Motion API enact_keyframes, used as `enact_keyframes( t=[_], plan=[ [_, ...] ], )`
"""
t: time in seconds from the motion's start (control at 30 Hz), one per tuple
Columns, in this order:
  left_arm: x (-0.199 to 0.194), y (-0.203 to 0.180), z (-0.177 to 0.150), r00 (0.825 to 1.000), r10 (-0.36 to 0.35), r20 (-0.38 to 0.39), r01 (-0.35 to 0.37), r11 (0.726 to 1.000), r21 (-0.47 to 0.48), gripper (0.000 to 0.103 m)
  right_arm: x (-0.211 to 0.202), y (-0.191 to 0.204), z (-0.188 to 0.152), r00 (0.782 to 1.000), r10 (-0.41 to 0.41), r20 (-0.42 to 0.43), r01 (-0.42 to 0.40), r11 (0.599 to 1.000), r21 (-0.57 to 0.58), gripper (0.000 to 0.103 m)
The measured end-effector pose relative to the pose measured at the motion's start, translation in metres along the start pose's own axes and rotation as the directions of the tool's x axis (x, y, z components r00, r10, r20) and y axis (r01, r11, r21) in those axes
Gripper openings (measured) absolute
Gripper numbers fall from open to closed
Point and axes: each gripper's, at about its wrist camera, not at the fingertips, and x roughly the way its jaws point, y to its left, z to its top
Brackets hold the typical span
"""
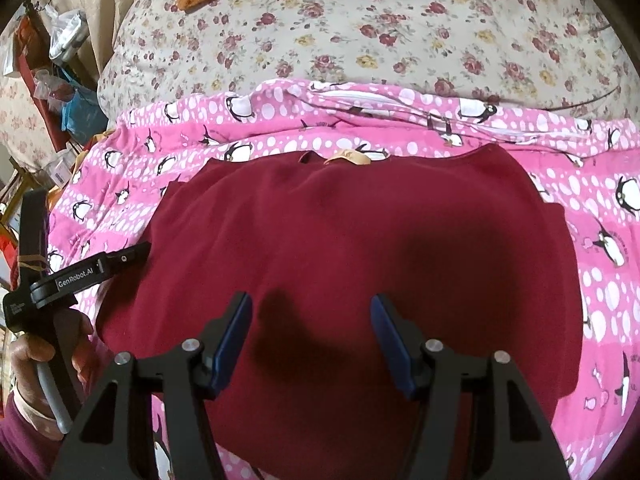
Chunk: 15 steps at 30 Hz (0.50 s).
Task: Fold small clothes
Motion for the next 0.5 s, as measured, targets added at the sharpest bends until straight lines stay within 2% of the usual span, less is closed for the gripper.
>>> enact_keyframes(
  t=[0.1,0.2,0.27,0.3,0.37,0.4,0.43,0.47,0.5],
  plan=[
    [0.002,-0.002,0.002,0.999,-0.030,-0.016,0.030,1.000,0.000,0.070,0.000,-0.002,0.001,1.000,0.009,0.002,-0.009,1.000,0.006,0.065],
    [0.004,-0.006,0.002,0.998,-0.057,-0.025,0.057,0.998,0.020,0.060,0.001,-0.003,0.003,1.000,0.020,0.007,-0.020,1.000,0.014,0.065],
    [0.004,-0.012,0.001,0.995,-0.089,-0.038,0.091,0.995,0.050,0.035,0.000,-0.004,0.003,1.000,0.026,0.014,-0.026,1.000,0.017,0.065],
    [0.004,-0.014,0.001,0.995,-0.089,-0.039,0.091,0.994,0.062,0.033,0.001,-0.005,0.004,0.999,0.028,0.016,-0.029,0.999,0.018,0.065],
    [0.003,-0.017,0.000,0.995,-0.096,-0.039,0.099,0.992,0.080,0.019,0.001,-0.006,0.005,0.999,0.034,0.026,-0.034,0.999,0.019,0.065],
    [0.002,-0.016,0.001,0.993,-0.111,-0.038,0.113,0.991,0.067,0.016,0.001,-0.007,0.006,0.999,0.035,0.031,-0.036,0.999,0.018,0.065],
    [0.000,-0.015,0.002,0.991,-0.125,-0.039,0.127,0.990,0.056,0.008,0.001,-0.007,0.006,0.999,0.037,0.037,-0.038,0.999,0.015,0.058],
    [-0.001,-0.013,0.003,0.990,-0.136,-0.037,0.138,0.990,0.041,0.005,0.002,-0.008,0.008,0.999,0.039,0.037,-0.039,0.999,0.007,0.046],
    [-0.002,-0.010,0.004,0.988,-0.152,-0.038,0.153,0.988,0.020,0.003,0.003,-0.008,0.009,0.999,0.040,0.035,-0.040,0.999,0.003,0.040]
  ],
)
